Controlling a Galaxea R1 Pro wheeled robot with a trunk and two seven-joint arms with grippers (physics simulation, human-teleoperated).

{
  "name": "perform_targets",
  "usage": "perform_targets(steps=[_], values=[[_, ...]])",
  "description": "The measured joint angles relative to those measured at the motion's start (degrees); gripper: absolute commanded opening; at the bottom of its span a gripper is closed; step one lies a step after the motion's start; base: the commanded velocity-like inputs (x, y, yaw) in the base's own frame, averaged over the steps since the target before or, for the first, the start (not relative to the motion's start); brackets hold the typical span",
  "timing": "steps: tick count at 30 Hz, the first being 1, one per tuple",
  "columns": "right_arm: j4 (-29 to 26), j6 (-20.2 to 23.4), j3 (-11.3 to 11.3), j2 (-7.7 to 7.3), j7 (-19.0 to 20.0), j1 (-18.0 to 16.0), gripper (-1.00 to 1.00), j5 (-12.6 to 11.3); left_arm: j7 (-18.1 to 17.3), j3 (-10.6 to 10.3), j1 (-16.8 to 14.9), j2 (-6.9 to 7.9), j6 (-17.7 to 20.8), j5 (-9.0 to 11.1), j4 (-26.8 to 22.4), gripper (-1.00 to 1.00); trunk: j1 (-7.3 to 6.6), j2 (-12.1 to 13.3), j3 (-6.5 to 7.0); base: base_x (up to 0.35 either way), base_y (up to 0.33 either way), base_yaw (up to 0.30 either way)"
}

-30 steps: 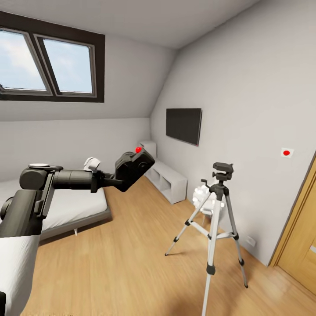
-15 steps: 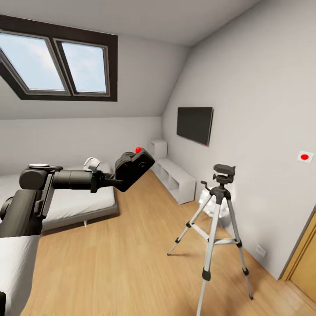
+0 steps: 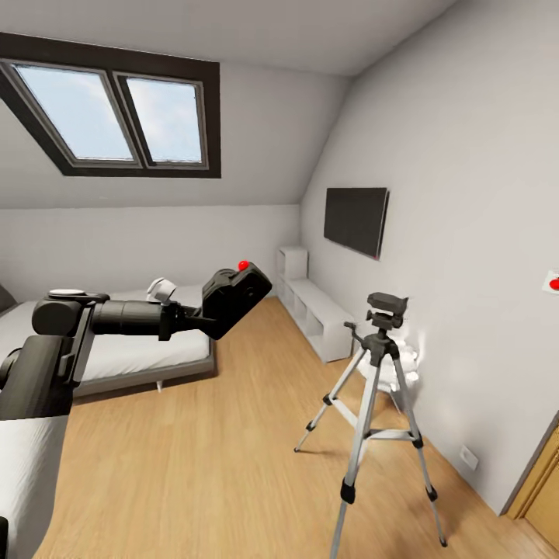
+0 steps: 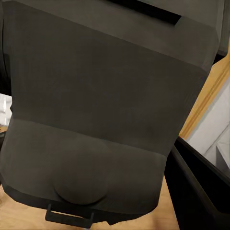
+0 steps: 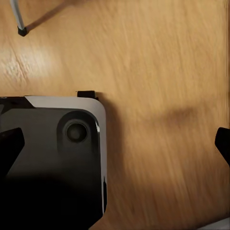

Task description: Attach the digital camera to the camera tripod in the bedroom.

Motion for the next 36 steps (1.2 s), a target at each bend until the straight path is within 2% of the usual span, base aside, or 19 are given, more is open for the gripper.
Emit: perform_targets(steps=[8,14,36], values=[[0.00,0.00,0.00,0.00,0.00,0.00,1.00,0.00,0.00,0.00,0.00,0.30,0.00,0.01,0.00,-1.00,0.00,0.00,-0.01,0.000,-0.307,0.017],[-0.01,0.01,0.00,0.00,0.01,0.00,1.00,0.00,0.00,0.00,0.00,0.34,0.00,0.00,0.00,-1.00,0.00,0.00,-0.02,0.000,-0.242,0.157],[-0.02,0.02,0.00,0.00,0.02,0.01,1.00,0.00,0.01,0.00,-0.01,0.44,-0.01,0.00,0.00,-1.00,0.00,0.00,-0.02,0.000,-0.029,0.277]])
